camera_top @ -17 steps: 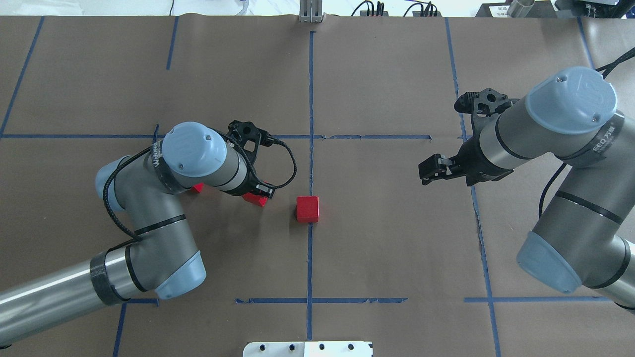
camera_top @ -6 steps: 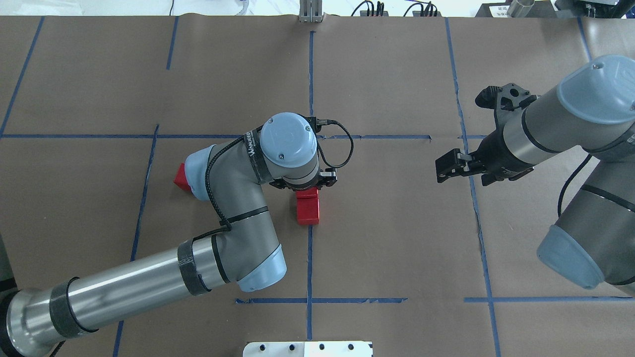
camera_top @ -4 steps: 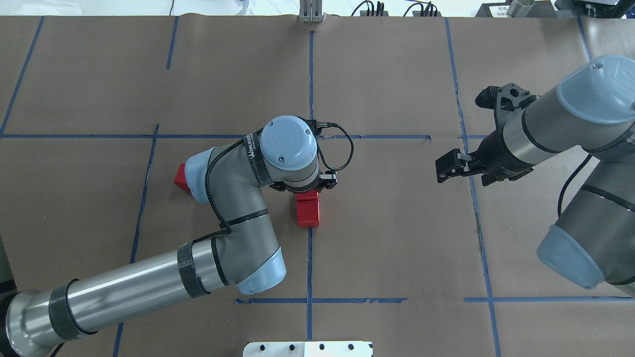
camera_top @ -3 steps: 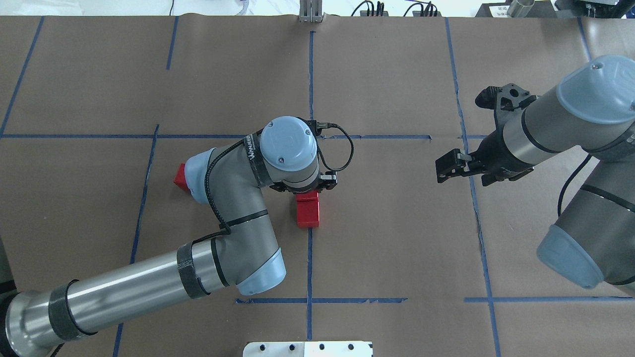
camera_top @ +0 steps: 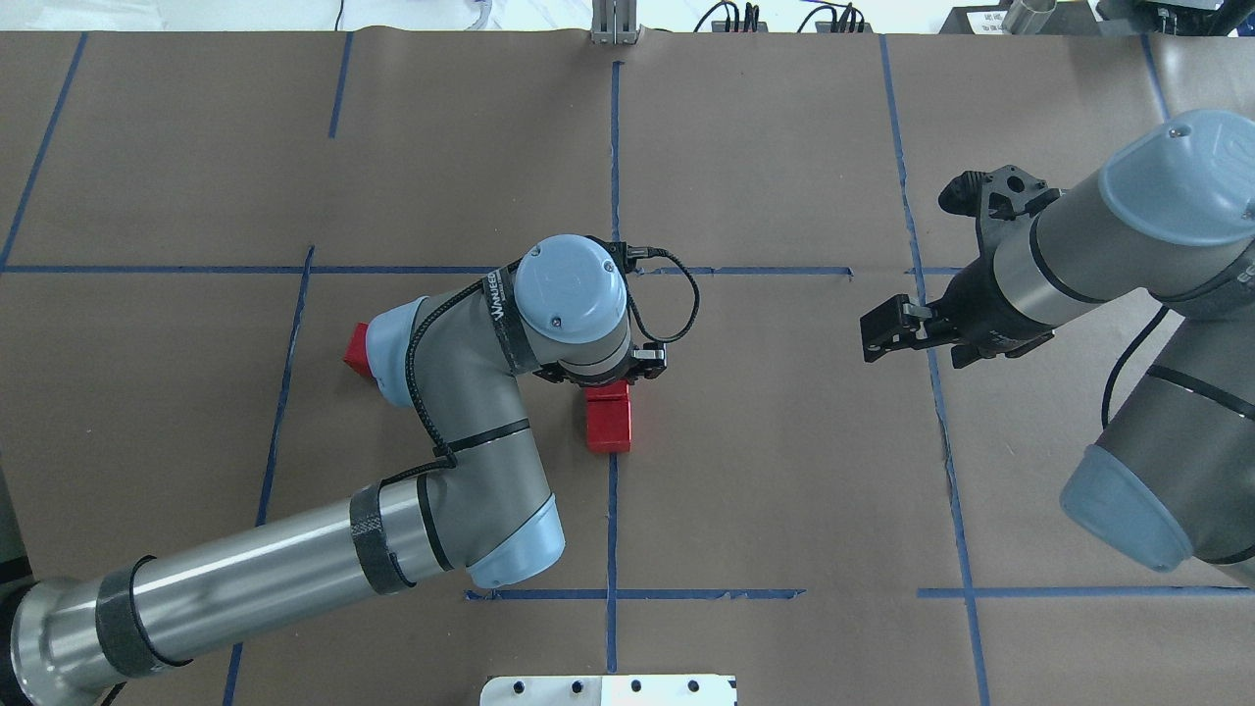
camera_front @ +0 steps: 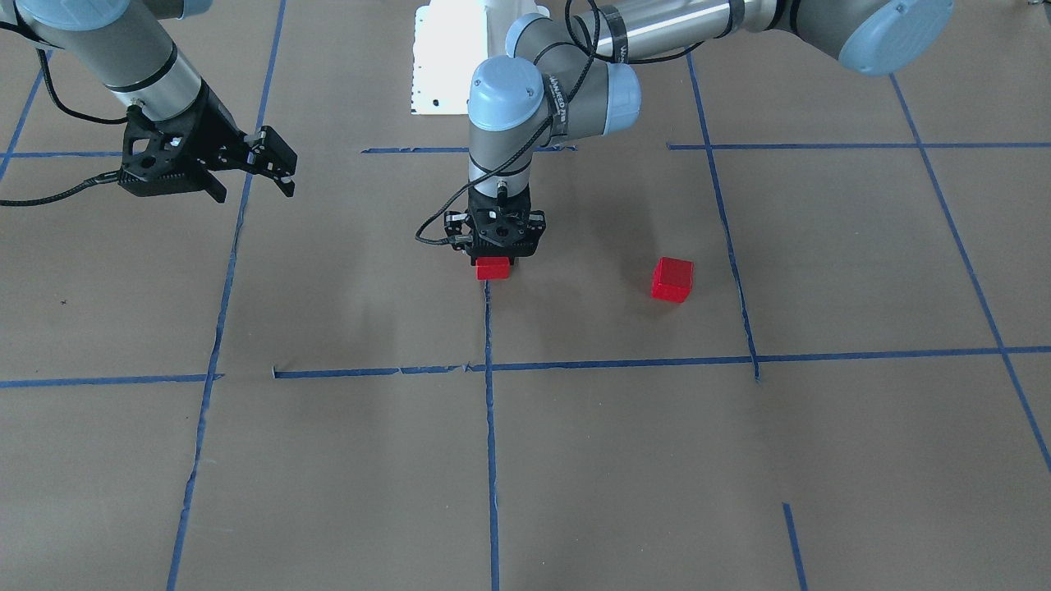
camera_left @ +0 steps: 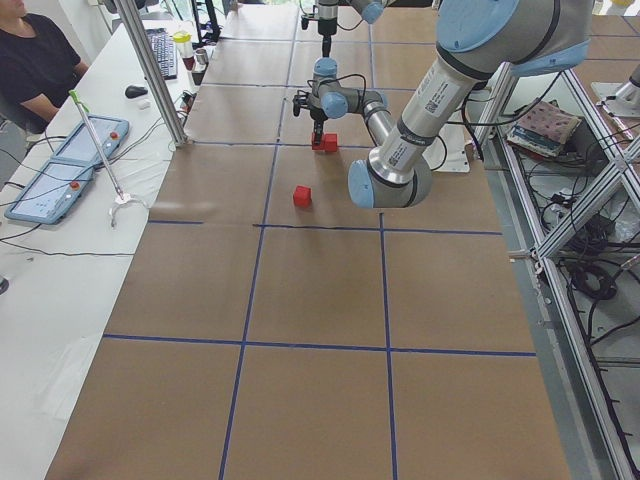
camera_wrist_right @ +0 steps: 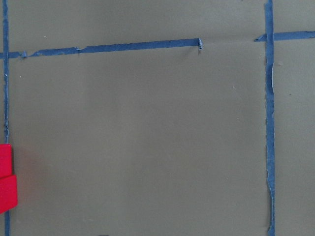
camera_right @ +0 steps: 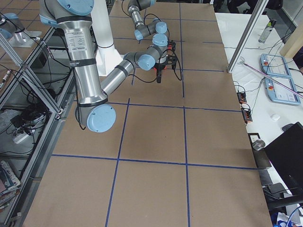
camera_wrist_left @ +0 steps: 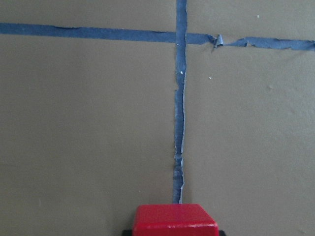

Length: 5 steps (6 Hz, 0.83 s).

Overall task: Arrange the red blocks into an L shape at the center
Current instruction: 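Open the left gripper and move it back toward the last red cube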

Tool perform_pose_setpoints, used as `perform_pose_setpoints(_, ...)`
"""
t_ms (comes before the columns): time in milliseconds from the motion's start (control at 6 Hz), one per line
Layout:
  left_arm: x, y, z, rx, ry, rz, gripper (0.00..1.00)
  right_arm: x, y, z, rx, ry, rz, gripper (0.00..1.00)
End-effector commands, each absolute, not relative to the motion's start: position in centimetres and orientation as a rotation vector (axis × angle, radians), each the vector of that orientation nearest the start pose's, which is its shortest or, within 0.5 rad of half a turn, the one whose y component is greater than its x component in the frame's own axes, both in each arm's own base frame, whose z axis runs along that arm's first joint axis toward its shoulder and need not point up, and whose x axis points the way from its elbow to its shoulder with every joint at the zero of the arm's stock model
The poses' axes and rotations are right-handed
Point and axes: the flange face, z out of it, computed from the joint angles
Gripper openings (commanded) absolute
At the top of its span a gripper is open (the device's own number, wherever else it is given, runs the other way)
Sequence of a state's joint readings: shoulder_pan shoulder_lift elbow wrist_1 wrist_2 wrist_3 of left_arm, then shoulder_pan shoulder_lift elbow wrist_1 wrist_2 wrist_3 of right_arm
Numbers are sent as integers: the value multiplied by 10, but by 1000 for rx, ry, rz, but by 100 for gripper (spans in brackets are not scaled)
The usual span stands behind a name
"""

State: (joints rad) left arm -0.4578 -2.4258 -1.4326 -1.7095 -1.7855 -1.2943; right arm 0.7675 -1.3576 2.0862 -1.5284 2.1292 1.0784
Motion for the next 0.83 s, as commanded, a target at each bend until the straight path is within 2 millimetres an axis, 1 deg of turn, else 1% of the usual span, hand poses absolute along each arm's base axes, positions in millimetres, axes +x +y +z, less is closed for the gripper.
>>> perform_pose_setpoints(0, 632, -431, 173, 129, 862, -74, 34, -314, -414, 309, 12, -915, 41, 100)
perform_pose_setpoints(167, 631, -431, 173, 132, 863, -70, 75, -314, -414, 309, 12, -915, 41, 100)
perform_pose_setpoints(333, 630, -430, 170, 135, 867, -68, 100, -313, -414, 308, 12, -917, 40, 100)
perform_pose_setpoints(500, 629, -430, 168, 137, 871, -68, 100, -313, -414, 308, 12, -917, 40, 100)
perform_pose_setpoints(667, 614, -430, 152, 154, 903, -73, 100, -314, -414, 307, 13, -918, 39, 100)
